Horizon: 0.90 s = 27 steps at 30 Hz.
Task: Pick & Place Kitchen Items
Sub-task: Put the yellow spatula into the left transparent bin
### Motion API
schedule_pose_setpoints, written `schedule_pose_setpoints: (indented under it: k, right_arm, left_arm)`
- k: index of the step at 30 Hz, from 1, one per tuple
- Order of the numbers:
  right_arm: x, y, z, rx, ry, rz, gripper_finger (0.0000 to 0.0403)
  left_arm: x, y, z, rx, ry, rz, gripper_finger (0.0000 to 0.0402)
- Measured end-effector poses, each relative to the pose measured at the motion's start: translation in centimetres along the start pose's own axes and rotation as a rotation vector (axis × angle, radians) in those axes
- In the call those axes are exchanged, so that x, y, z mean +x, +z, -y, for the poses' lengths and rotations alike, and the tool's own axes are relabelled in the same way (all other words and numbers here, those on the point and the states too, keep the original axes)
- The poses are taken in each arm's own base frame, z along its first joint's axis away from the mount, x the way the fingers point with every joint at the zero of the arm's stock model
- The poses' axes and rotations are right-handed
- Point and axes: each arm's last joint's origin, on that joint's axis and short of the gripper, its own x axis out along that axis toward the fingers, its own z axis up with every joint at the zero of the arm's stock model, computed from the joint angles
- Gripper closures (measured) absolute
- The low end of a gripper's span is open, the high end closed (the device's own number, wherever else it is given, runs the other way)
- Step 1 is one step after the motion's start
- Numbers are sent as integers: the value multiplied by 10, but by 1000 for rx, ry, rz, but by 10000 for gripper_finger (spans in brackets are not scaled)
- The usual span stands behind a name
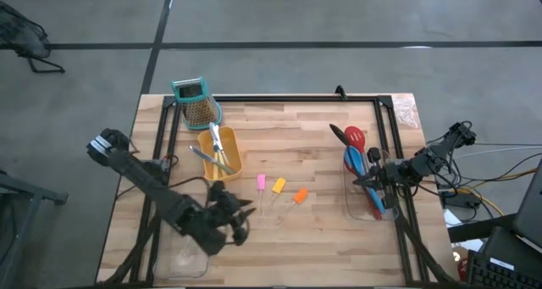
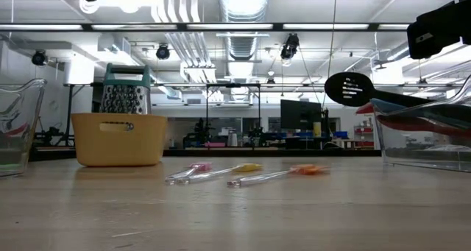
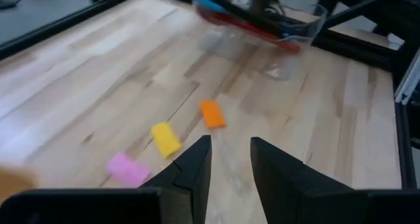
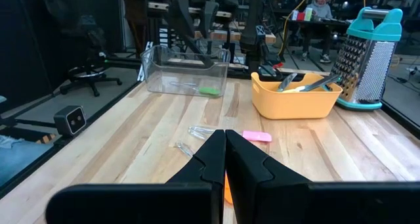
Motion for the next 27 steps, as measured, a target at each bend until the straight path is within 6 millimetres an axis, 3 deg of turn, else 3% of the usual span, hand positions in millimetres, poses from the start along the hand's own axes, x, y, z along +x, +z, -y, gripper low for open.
schedule_pose_setpoints:
  k: [6,17,27]
  right_arm:
    - [0,0,0,1,0,0,394]
    - [0,0,0,0,0,0,394]
    - [0,0,0,0,0,0,394]
  left_arm:
    - [40,10,-9,3,71,17,289]
    - [112,-9,-34,-49,236,-107,236]
    - [152,-27,-61,-91,393,-183,203]
